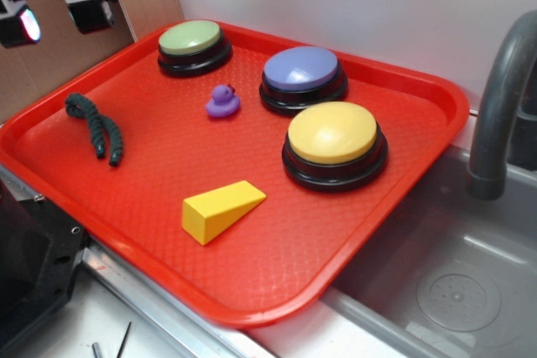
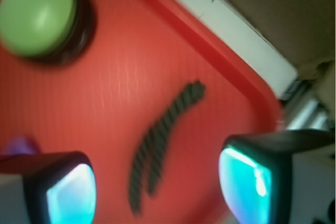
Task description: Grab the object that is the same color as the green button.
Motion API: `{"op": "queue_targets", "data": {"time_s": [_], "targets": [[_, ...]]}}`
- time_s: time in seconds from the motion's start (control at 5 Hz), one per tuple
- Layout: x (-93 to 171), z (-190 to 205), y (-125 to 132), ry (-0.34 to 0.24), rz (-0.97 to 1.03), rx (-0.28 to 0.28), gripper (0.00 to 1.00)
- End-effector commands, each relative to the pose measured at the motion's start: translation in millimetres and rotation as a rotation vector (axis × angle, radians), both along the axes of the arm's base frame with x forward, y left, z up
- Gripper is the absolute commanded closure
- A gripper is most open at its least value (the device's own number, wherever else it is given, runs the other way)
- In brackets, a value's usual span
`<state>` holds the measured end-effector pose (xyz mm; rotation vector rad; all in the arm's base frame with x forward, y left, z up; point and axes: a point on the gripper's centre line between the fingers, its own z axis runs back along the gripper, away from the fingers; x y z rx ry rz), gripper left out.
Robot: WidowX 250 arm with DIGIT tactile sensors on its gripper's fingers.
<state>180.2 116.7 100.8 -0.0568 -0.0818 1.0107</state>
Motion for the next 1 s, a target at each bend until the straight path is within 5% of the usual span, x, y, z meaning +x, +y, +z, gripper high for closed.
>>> {"op": "queue_targets", "data": {"time_s": [0.0,0.2,0.4,0.8], "targets": [[3,-27,-6,-0.052,0.192,0.055,0.00],[1,-33,-7,-0.065,0.145,0.053,0.00],[-15,-50,-3,-0.029,0.080,0.102,0.00],[-19,-81,4,0.031,0.051,0.092,0.00]]}}
